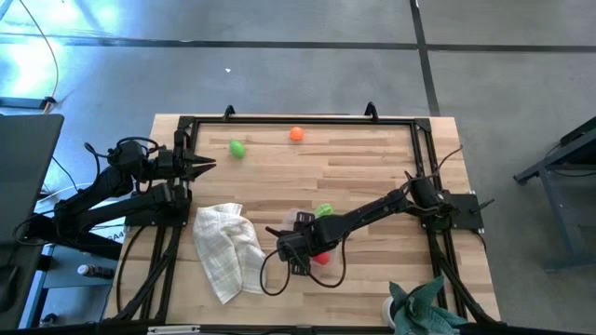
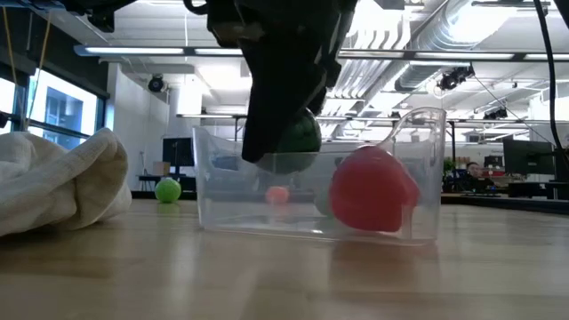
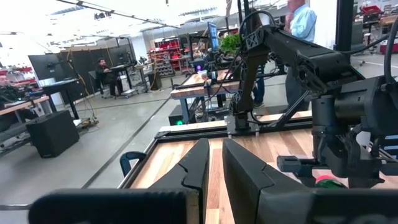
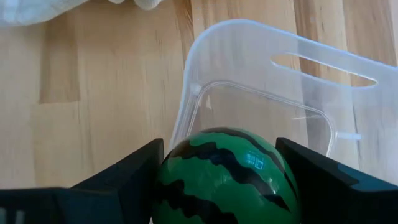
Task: Pick and placing Produce into tupperware
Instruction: Put the green watermelon into the transparent bin
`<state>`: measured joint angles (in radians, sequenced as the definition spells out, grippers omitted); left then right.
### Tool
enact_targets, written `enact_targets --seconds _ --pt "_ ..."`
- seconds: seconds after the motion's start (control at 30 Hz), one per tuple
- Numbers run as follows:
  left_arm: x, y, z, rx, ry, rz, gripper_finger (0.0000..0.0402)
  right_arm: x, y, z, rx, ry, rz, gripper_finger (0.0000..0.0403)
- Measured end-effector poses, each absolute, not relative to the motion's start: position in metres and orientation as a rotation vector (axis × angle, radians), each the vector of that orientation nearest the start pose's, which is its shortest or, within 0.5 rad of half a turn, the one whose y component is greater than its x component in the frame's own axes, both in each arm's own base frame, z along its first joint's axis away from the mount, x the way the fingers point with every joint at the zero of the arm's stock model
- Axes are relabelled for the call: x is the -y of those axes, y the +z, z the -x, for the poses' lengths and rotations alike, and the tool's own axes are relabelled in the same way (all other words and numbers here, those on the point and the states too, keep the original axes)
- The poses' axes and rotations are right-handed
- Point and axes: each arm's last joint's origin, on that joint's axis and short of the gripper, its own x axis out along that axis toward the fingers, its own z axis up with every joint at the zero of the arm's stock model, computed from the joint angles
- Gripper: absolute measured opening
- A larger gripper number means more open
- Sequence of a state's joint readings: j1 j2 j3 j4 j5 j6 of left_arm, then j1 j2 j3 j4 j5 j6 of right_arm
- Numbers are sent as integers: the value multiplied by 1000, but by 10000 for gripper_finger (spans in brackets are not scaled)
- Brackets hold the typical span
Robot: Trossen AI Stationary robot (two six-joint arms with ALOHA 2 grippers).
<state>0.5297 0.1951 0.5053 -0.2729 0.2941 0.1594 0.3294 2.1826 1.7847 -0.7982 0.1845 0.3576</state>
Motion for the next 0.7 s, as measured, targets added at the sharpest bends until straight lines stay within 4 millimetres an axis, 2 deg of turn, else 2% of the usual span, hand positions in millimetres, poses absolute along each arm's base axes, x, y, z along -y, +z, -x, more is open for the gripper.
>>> enact_targets --seconds 0.43,0.7 --pt "-29 290 -66 16 238 -174 37 -149 201 -429 -1126 -82 2 277" --pt "-29 290 -66 16 238 -174 37 -142 205 -424 -1148 -141 42 277"
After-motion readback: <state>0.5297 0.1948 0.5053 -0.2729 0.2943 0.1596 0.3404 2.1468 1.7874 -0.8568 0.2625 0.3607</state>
